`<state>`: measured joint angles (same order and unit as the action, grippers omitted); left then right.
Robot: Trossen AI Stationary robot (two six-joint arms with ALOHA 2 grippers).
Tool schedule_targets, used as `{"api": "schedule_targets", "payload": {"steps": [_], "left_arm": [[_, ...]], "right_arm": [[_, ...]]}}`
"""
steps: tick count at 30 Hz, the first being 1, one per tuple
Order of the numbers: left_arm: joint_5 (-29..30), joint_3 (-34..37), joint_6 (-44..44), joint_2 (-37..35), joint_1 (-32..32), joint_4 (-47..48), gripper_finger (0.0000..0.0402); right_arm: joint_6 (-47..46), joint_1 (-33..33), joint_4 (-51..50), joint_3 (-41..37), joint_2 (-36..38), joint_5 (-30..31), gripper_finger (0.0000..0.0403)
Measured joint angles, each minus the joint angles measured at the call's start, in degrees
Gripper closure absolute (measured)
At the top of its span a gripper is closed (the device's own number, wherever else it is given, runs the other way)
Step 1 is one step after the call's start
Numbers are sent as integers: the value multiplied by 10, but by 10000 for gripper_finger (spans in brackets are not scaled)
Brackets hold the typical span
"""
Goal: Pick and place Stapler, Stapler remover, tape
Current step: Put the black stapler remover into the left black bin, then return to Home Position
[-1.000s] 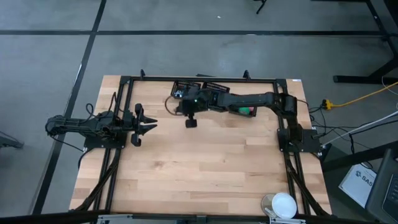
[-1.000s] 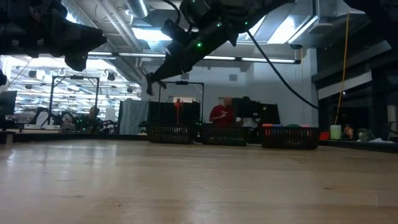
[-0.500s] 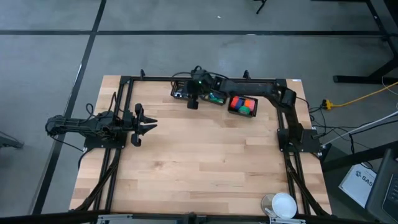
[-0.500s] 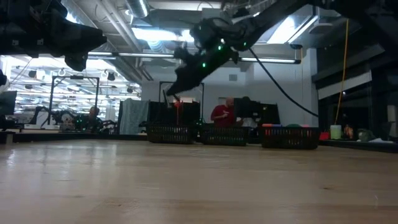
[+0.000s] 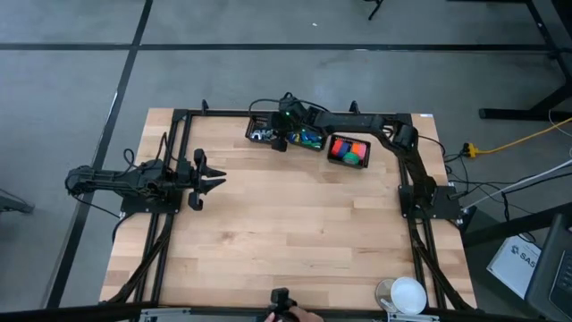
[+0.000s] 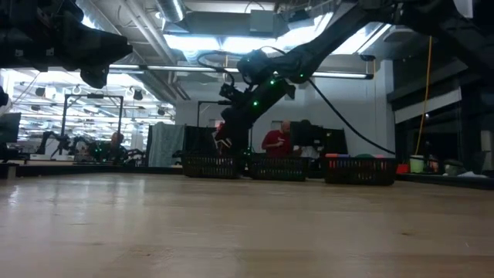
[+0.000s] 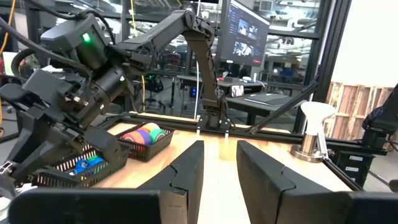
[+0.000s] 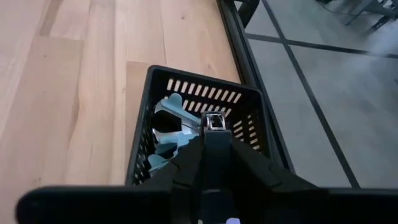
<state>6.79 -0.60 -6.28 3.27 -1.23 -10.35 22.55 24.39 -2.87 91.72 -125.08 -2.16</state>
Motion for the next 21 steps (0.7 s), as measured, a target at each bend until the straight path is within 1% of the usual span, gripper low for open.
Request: {"api": "schedule_targets", "payload": {"steps": [12,21], "left_arm": [[0,0,0,0,0,0,311],[0,0,0,0,0,0,311]], "right_arm": [[0,2,3,0,0,-4,258],[-13,2,1,0,1,-4,164]]}}
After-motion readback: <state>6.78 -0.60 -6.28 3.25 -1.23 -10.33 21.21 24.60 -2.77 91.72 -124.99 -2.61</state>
